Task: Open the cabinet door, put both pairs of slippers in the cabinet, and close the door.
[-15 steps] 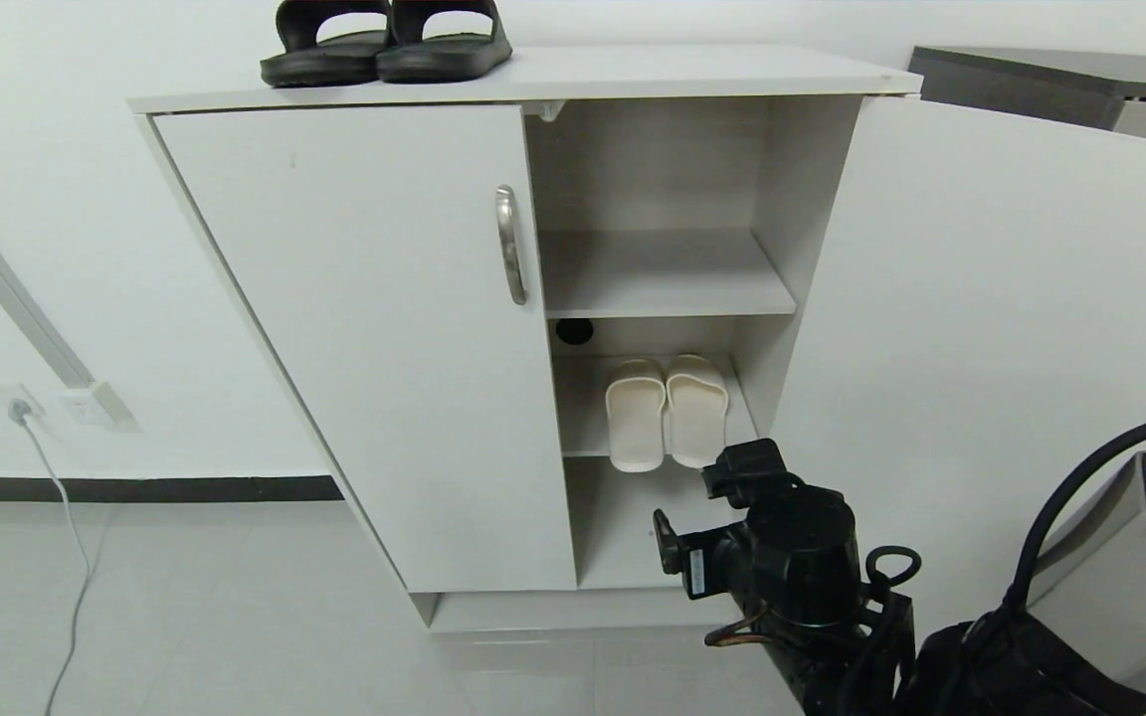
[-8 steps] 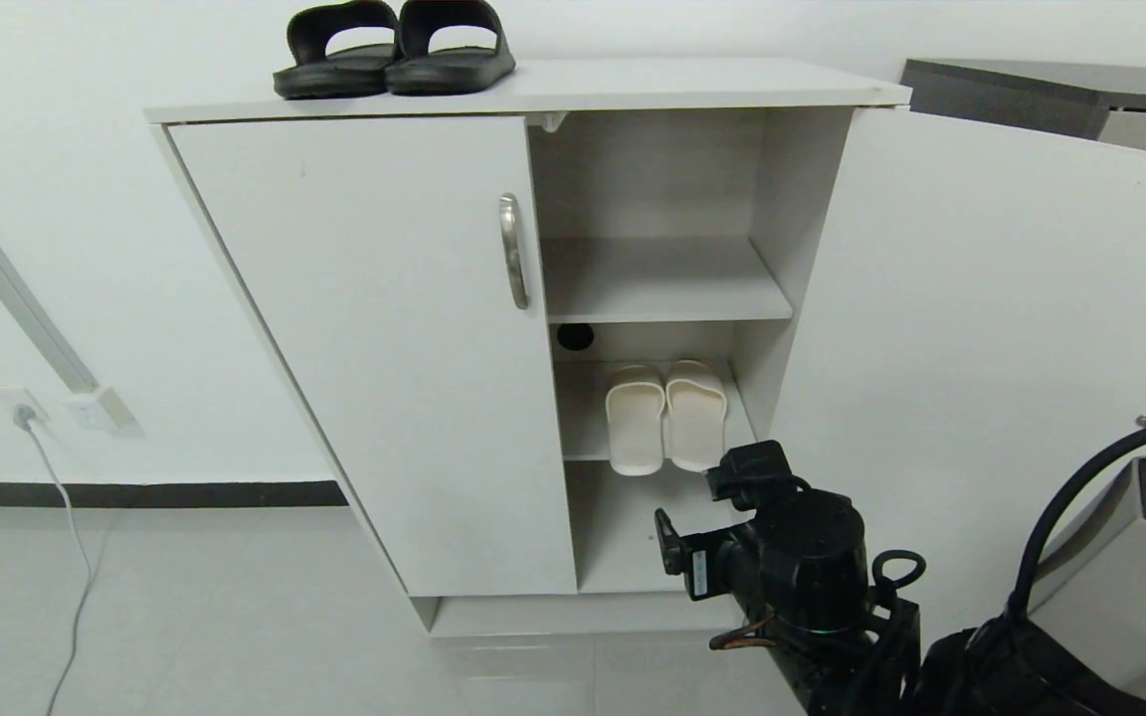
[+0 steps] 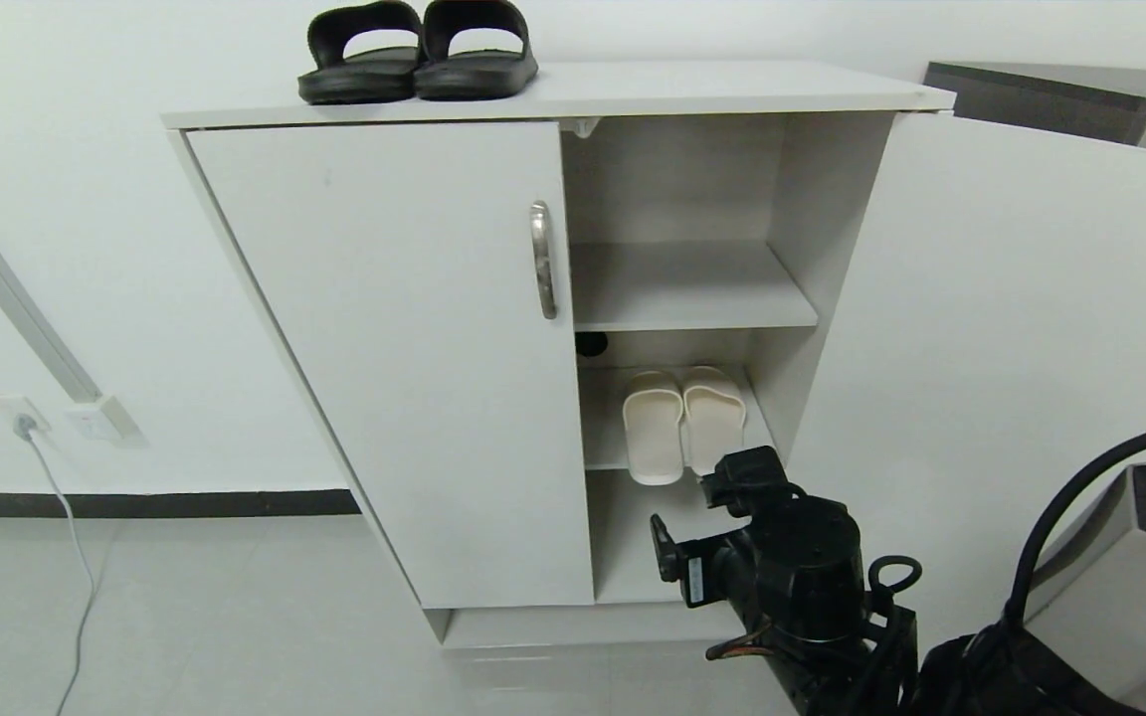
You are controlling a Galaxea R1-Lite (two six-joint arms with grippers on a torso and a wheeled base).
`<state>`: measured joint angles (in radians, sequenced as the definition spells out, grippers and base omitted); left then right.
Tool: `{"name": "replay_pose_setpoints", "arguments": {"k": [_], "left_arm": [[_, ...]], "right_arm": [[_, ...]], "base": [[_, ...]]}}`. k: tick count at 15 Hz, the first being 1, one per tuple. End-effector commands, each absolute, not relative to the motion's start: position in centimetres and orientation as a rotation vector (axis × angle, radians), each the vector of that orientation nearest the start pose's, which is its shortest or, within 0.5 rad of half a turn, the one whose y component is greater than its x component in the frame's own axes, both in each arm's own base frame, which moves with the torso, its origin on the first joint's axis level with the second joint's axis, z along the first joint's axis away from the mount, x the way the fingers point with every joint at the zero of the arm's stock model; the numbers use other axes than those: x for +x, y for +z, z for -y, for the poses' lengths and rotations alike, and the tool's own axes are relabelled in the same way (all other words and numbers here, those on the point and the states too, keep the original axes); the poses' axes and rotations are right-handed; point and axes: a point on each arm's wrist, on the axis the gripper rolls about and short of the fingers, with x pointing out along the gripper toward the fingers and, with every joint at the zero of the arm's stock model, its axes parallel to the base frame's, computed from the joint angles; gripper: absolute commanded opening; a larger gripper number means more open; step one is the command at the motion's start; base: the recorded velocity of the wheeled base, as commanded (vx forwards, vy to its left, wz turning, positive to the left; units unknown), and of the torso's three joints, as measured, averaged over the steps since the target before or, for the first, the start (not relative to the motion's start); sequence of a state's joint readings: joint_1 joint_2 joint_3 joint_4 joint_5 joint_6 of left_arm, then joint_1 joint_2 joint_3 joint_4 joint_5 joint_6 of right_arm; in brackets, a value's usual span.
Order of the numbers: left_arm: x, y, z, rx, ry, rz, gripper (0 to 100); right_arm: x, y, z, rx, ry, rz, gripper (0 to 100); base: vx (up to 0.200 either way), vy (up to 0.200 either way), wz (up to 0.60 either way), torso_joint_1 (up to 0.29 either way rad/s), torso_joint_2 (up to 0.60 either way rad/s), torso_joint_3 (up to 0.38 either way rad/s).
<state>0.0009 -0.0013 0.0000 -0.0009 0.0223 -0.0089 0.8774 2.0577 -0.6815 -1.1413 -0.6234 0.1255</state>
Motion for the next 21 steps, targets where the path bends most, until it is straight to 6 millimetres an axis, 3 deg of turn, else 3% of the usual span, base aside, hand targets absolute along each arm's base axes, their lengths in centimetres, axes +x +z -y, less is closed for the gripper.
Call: {"name": "replay_pose_setpoints", "arguments": {"k": [1, 15, 21], "left_arm": [[-2.3, 7.5, 0.0, -0.009, 0.025, 0.000, 0], [-2.3, 7.5, 0.0, -0.008, 0.025, 0.000, 0], [-2.3, 7.5, -0.1, -0.008, 0.028, 0.000, 0]], "right_arm": [[23.1, 8.4, -25.5, -0.040, 0.237, -0.192, 100], [23.5, 8.8, -25.1, -0.014, 0.226, -0.175, 100], [23.6, 8.8, -24.5, -0.025, 0.216, -0.146, 100]], "base": [[0.000, 0.200, 0.00, -0.007, 0.00, 0.002], [0.000, 0.200, 0.00, 0.003, 0.00, 0.003], [0.000, 0.000, 0.00, 0.000, 0.00, 0.000]]}}
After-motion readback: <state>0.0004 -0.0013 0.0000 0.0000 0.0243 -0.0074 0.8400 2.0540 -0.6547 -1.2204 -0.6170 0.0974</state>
